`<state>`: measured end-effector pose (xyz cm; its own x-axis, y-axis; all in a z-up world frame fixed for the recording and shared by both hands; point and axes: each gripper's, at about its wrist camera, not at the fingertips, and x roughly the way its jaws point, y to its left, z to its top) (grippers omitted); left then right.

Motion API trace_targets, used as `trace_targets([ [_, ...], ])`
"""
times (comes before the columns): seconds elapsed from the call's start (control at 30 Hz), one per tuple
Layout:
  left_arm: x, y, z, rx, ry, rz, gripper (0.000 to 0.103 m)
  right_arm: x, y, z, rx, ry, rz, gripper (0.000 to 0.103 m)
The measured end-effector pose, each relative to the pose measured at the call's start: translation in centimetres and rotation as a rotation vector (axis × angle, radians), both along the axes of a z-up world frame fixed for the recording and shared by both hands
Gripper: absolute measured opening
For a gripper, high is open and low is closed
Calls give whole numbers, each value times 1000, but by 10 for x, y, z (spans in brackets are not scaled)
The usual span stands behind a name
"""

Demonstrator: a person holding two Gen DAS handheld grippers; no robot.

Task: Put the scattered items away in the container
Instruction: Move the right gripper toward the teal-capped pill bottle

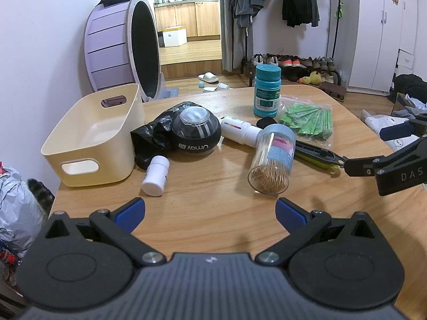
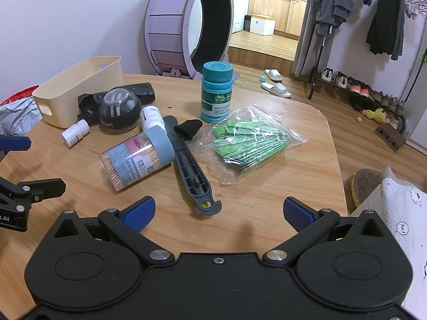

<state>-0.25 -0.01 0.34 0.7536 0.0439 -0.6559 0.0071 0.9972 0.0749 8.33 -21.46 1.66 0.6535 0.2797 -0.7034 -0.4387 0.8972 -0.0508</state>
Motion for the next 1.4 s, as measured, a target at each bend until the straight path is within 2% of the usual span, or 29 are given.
trace_targets([
  [0.73, 2, -1, 0, -3, 1, -4, 103, 1, -1, 1, 5, 2, 3, 103],
  [0.93, 2, 5, 1, -41, 2, 8, 103, 1, -2, 3, 21, -24, -12, 103],
  [1.07, -2, 9, 3, -53, -49, -4, 103, 4, -3, 4, 32, -69, -30, 103],
  [1.2, -6, 13, 9, -85, -102, -36, 101, 10, -9, 10, 92, -120, -27, 103],
  [1.4, -11, 20, 17, -151, -176, -60, 96, 30, -21, 22, 243, -169, -23, 103],
])
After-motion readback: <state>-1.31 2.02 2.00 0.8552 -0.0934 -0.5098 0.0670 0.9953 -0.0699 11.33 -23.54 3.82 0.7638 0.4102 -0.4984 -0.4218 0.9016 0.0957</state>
